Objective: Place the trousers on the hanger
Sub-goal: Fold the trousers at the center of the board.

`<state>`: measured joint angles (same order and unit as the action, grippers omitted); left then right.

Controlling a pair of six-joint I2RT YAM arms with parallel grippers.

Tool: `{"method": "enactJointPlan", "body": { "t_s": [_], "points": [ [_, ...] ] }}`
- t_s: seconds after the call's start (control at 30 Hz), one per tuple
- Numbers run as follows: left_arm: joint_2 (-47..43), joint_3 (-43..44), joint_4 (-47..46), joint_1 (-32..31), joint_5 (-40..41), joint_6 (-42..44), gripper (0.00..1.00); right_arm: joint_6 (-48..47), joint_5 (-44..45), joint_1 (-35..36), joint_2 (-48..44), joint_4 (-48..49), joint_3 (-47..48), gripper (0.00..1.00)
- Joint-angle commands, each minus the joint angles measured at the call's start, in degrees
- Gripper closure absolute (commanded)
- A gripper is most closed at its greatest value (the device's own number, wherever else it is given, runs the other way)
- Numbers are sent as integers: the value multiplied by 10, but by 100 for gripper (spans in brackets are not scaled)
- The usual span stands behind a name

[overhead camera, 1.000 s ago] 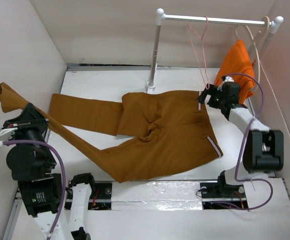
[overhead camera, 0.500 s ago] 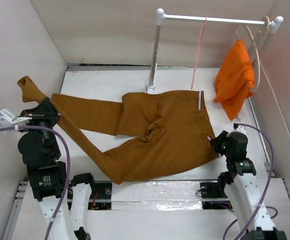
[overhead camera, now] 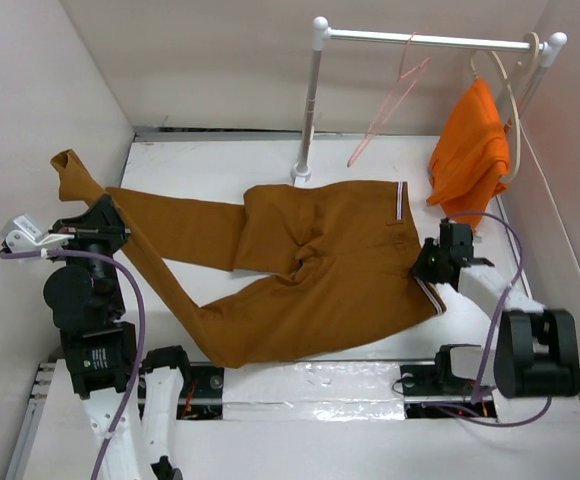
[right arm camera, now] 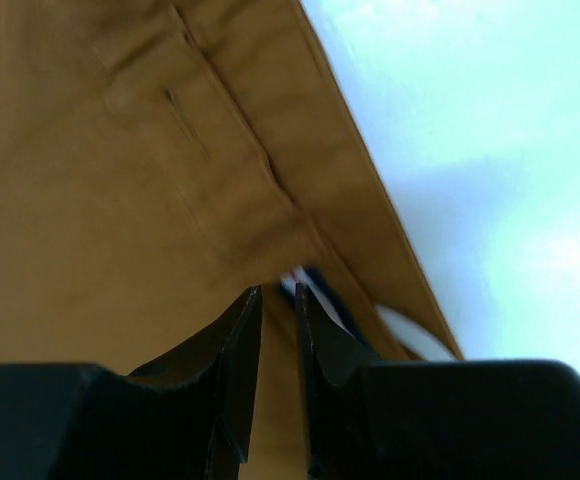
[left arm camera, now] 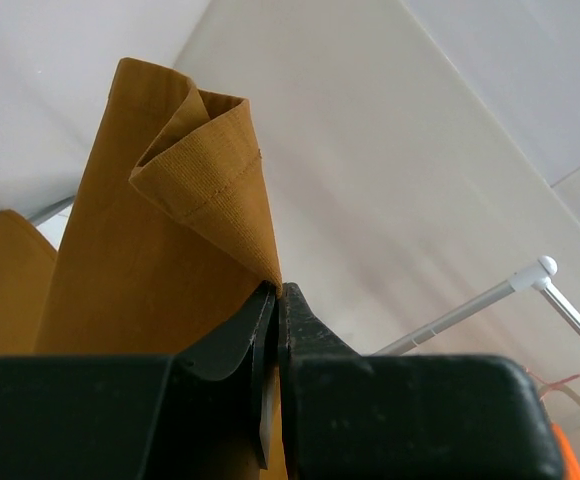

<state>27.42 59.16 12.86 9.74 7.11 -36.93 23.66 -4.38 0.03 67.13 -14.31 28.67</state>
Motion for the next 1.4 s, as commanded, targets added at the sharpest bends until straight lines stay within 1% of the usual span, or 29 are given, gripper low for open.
{"method": "enactJointPlan", "body": {
  "t_s": [0.0,0.07,0.1,0.13,0.23,0.3,0.37,0.43,0.47,0.5,0.53,0.57,0.6,0.67,0.7,0.73,0.77,0.8,0.83,0.87,0.9,0.93,1.0,1.03,1.13,1.17,1.2,1.27,1.37],
  "points": [
    [0,-6,-48,-2,-14,-1,100,-38,-19,4,70,51,61,75],
    [2,-8,-50,-2,-14,-1,100,-42,-40,4,105,72,83,76],
    [4,-10,-51,-2,-14,-1,100,-46,-47,9,140,75,95,76],
    [4,-12,-52,-2,-14,0,100,-53,-49,9,154,74,123,77],
    [5,-19,-54,-2,-11,1,100,-72,-72,9,199,79,157,79],
    [5,-22,-56,-2,-9,1,100,-86,-77,9,202,64,184,81],
    [6,-27,-58,-2,-9,0,100,-91,-57,9,159,49,176,80],
    [6,-33,-62,-2,-10,-2,100,-100,-32,9,109,25,160,70],
    [7,-35,-64,-2,-14,-5,100,-101,6,9,51,-8,149,65],
    [8,-36,-66,-2,-17,-7,100,-98,22,4,19,-25,118,57],
    [10,-40,-70,-2,-18,-9,100,-92,38,4,-13,-40,97,55],
    [11,-43,-73,-2,-27,-12,100,-85,58,4,-72,-62,76,51],
    [12,-47,-80,-2,-31,-17,100,-74,59,-1,-101,-73,35,50],
    [13,-51,-86,-2,-41,-23,100,-28,49,-1,-157,-102,-4,50],
    [15,-51,-88,-2,-42,-24,100,-12,48,-1,-215,-108,-24,50],
    [15,-52,-89,-2,-44,-26,100,19,48,-1,-247,-116,-61,50],
    [17,-51,-92,-2,-47,-27,100,34,40,-1,-277,-134,-76,49],
    [17,-50,-92,-2,-47,-27,100,43,29,-1,-338,-143,-91,48],
    [17,-46,-91,-2,-45,-25,100,57,25,-1,-369,-150,-107,42],
    [17,-43,-90,-2,-37,-24,100,73,43,-1,-399,-178,-109,36],
    [17,-41,-86,-2,-33,-23,100,90,64,-1,-422,-192,-107,2],
    [17,-34,-82,-2,-28,-21,100,111,72,-6,-446,-197,-108,0],
    [16,-26,-75,-2,-18,-14,100,125,90,-6,-432,-201,-105,0],
    [16,-23,-74,-2,-14,-12,100,125,96,-6,-395,-192,-104,0],
    [14,-26,-73,-2,-10,-12,100,110,119,-13,-321,-166,-79,0],
    [14,-27,-75,-2,-12,-12,100,104,123,-13,-281,-159,-68,0],
    [15,-28,-77,-2,-12,-12,100,97,121,-18,-264,-159,-47,0],
    [15,-33,-78,-2,-10,-12,100,82,111,-18,-244,-144,-38,0],
    [14,-33,-79,-2,-11,-13,100,96,122,-23,-261,-127,-54,35]
  ]
}}
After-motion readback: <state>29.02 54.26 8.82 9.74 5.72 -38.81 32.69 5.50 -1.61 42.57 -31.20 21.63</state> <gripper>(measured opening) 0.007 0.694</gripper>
